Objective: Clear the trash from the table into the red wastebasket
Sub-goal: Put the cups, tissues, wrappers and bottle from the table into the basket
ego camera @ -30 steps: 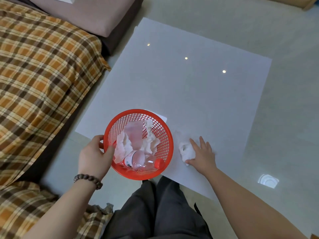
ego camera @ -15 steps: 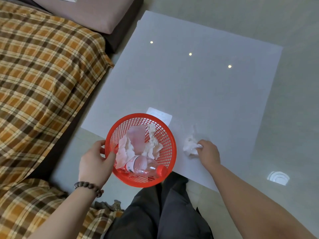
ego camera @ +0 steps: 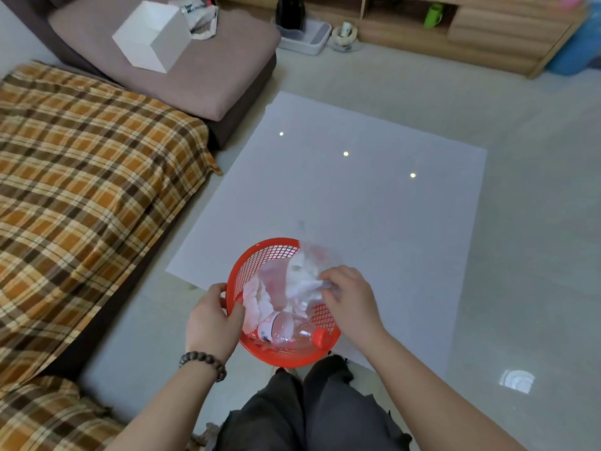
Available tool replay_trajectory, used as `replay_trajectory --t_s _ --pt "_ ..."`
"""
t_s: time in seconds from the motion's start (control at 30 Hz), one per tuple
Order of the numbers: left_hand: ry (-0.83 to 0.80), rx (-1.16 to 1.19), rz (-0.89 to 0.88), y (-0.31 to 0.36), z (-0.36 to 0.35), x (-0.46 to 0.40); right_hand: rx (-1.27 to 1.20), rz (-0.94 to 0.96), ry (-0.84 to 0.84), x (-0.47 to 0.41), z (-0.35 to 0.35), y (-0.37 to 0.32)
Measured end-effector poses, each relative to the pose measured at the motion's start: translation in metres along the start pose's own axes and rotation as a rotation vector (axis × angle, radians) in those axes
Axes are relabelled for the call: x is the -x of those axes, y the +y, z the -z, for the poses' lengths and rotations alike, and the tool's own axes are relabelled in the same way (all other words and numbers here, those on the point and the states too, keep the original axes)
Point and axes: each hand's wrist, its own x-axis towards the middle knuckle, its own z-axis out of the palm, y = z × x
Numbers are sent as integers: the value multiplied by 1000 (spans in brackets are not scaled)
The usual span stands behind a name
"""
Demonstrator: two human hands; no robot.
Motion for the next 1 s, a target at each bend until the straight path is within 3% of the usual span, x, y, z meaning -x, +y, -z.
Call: replay_trajectory --t_s 0.27,0.4,0.5,0.63,0.73,1.0 --pt "-33 120 -41 13 12 4 209 -63 -372 -5 -24 -19" --pt "-48 138 -49 12 17 2 250 -29 -449 -6 -24 -23" --pt "-64 140 -31 7 19 -3 201 0 -371 -3 -18 -26" --pt "-51 166 -32 0 21 -10 52 -11 -89 9 -6 -18" --pt "-71 188 -39 -4 20 -13 75 -145 90 20 -3 -3" --pt "-104 208 -110 1 10 -10 -251 -393 40 45 -7 23"
